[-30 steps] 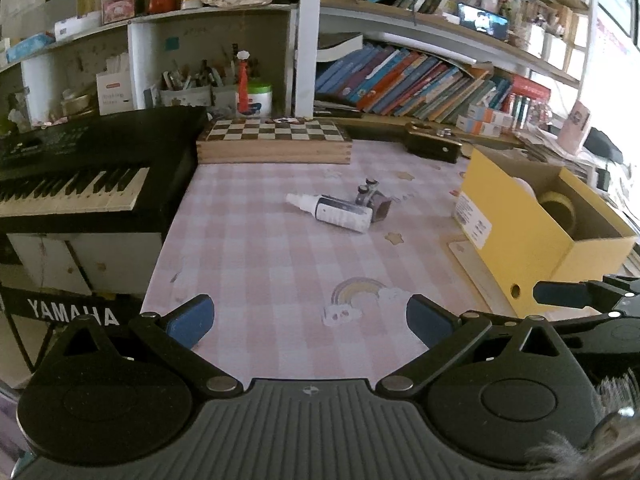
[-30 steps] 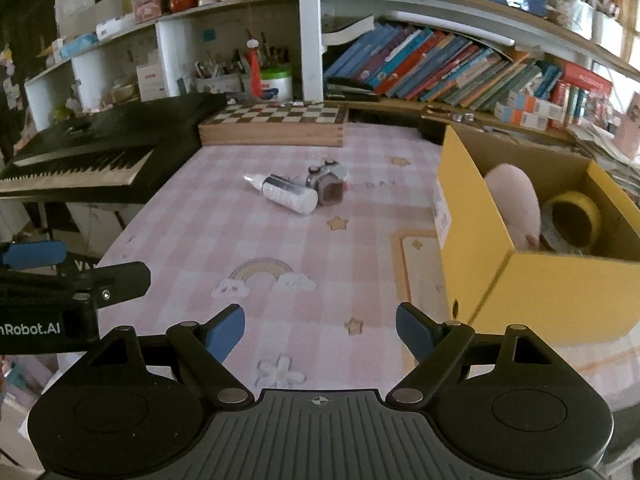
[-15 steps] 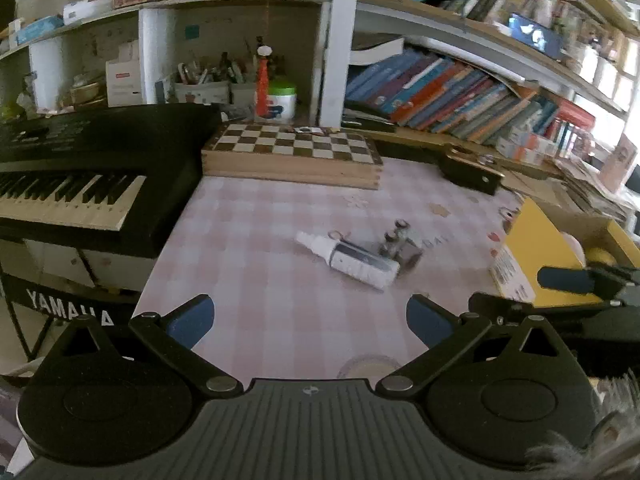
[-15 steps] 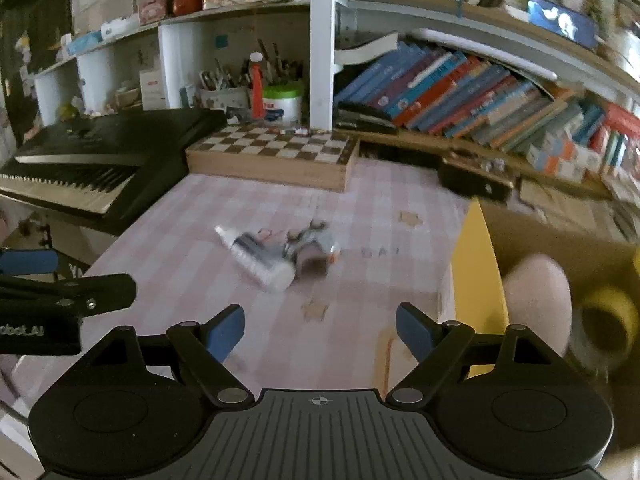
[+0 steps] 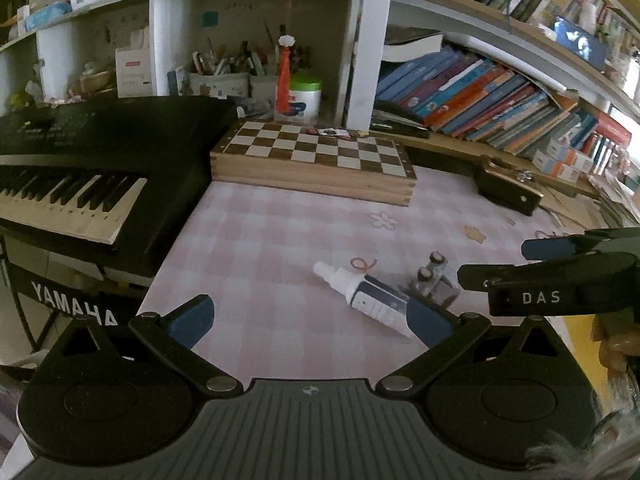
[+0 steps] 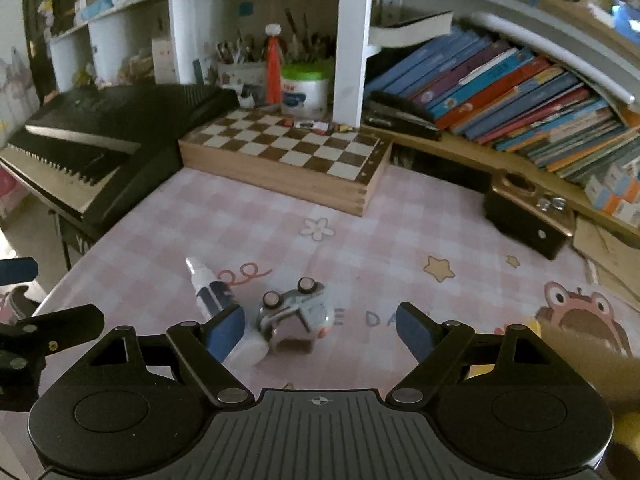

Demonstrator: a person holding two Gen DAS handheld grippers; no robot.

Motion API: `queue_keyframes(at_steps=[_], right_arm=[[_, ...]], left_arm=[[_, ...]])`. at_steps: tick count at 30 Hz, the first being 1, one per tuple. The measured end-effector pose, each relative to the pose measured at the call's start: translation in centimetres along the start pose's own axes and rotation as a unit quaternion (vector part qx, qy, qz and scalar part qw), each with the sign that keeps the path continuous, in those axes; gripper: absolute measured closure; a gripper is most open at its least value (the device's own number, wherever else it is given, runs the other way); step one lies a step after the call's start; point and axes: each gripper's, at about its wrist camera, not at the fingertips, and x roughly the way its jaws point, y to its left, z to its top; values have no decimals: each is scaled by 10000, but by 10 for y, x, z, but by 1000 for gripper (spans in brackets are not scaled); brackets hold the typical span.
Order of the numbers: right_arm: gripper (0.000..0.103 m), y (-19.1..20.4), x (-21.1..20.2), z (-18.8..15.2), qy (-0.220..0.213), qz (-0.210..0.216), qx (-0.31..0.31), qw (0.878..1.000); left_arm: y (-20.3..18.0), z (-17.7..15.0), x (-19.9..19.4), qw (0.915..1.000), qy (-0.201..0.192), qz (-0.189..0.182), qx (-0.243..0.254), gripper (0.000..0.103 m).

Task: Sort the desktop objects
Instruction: 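Move both open grippers toward the spray bottle and grey toy truck, then grasp the white spray bottle with the left gripper while the right gripper grasps the grey toy truck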

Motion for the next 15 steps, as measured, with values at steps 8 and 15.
queue_keyframes(at_steps=[8,15], right_arm=[[18,0,37,10,331,128,-256,9990],[20,3,64,10,745,249,-330,9964]], left_arm=[[0,6,23,9997,121,137,-183,0],[0,8,39,9992,213,141,-309,0]])
